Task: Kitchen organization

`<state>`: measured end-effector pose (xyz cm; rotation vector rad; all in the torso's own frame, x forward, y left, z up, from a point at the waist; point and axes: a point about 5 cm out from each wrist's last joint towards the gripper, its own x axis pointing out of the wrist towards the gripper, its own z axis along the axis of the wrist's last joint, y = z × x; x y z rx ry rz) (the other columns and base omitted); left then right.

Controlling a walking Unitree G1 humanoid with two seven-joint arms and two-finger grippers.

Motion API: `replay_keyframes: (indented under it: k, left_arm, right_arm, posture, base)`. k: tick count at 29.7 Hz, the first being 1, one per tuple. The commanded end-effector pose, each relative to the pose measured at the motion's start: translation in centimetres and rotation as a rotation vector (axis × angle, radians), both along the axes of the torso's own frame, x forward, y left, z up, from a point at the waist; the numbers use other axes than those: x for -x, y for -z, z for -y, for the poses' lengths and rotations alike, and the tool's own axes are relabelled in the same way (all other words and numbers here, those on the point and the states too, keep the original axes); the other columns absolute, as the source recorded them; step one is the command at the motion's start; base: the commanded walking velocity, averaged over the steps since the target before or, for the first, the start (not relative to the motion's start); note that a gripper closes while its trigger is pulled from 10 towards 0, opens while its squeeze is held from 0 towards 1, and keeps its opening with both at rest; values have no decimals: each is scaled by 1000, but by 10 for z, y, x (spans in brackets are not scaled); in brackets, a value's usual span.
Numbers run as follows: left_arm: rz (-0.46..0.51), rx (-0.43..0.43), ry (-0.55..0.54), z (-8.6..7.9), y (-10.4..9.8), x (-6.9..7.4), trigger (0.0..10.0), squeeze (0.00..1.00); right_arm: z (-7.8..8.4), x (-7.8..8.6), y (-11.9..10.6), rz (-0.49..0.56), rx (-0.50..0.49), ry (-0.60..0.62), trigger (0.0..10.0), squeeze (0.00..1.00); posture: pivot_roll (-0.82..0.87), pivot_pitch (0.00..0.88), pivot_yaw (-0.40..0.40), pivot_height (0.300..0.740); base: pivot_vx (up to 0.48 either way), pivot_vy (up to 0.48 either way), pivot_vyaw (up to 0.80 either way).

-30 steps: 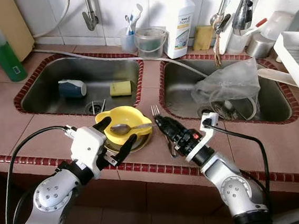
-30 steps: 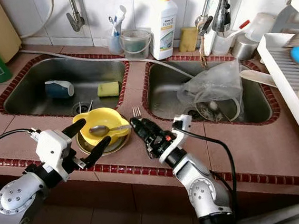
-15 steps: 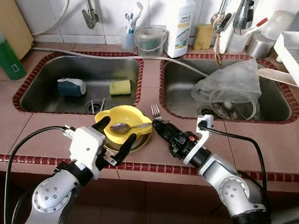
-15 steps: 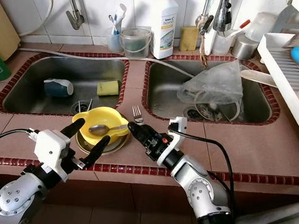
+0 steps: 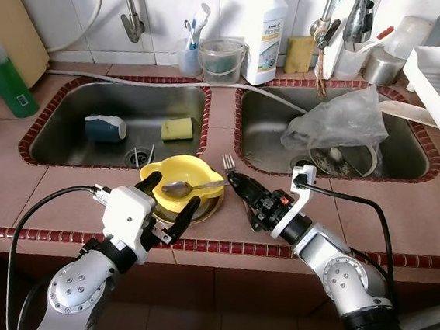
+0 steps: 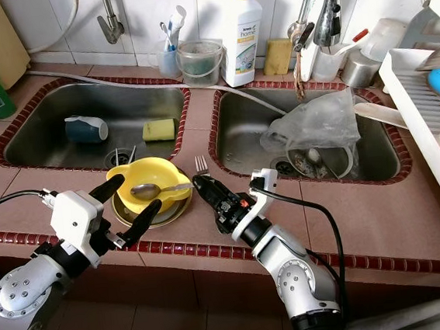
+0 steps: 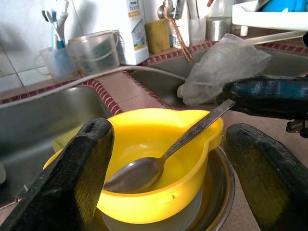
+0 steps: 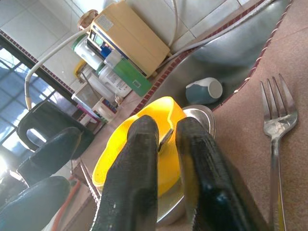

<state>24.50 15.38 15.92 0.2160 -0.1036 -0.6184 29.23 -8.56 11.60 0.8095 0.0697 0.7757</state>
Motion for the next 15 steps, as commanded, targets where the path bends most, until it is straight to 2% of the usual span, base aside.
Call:
replay_keyframes:
  k: [1,15]
  left_arm:
    - [9,2,13,3,-3,2,10000,0]
    - [10,4,12,4,-4,2,10000,0]
  right_arm:
    - [1,-2,-3,11,-9,3,0,0]
    - [1,-5,-9,29,-32,10,0,0]
  posture:
    - [-21,108,-47,740]
    - [-19,105,-47,740]
  base:
    - [0,0,0]
    - [0,0,0]
